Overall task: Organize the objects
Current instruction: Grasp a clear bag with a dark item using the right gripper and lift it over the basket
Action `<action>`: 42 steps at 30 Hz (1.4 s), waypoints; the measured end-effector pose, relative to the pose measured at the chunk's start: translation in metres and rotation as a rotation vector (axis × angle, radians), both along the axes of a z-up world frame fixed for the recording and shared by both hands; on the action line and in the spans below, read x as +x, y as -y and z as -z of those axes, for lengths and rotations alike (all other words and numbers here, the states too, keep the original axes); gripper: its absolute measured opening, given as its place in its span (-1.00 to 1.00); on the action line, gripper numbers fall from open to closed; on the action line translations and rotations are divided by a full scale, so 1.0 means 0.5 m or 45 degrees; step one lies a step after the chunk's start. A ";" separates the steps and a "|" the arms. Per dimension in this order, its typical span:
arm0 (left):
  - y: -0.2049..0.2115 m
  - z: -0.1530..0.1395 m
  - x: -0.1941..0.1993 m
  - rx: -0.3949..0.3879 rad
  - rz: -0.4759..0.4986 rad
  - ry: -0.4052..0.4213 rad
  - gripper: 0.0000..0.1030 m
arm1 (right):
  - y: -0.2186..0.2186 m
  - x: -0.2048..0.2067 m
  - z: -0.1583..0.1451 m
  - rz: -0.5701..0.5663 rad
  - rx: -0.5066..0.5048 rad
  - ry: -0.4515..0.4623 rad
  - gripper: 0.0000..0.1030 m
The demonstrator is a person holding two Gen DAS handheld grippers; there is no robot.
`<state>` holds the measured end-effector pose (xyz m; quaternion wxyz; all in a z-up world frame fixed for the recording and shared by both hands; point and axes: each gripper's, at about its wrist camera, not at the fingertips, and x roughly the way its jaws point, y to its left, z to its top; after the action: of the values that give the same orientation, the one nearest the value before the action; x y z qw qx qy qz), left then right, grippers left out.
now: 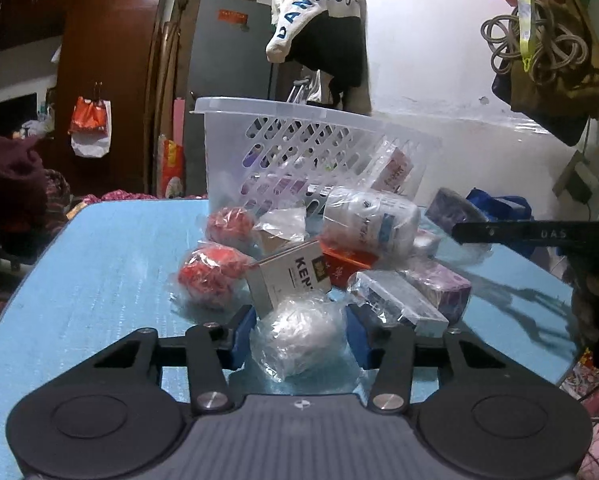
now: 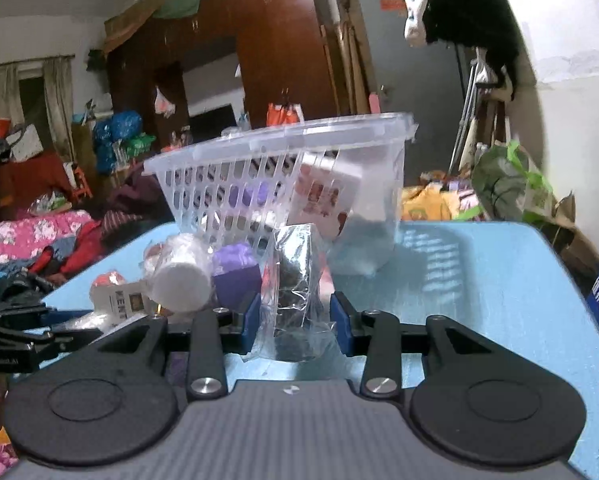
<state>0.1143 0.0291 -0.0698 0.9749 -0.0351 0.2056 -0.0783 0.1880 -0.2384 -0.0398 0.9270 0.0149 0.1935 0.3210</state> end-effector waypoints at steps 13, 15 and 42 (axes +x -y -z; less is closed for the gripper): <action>-0.035 -0.012 -0.037 -0.084 -0.002 0.143 -0.01 | 0.002 -0.022 0.004 0.048 0.020 0.092 -0.19; -0.037 -0.015 -0.045 -0.093 0.002 0.177 -0.01 | 0.005 -0.027 0.004 0.046 0.031 0.112 -0.19; -0.066 -0.221 0.176 -0.103 0.043 0.241 0.66 | -0.057 0.071 -0.186 -0.020 -0.071 0.261 1.00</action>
<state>0.2024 0.0624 0.0406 0.9862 -0.0635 0.1100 -0.1058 0.2233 -0.2097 0.0534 0.9394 -0.0455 0.1066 0.3227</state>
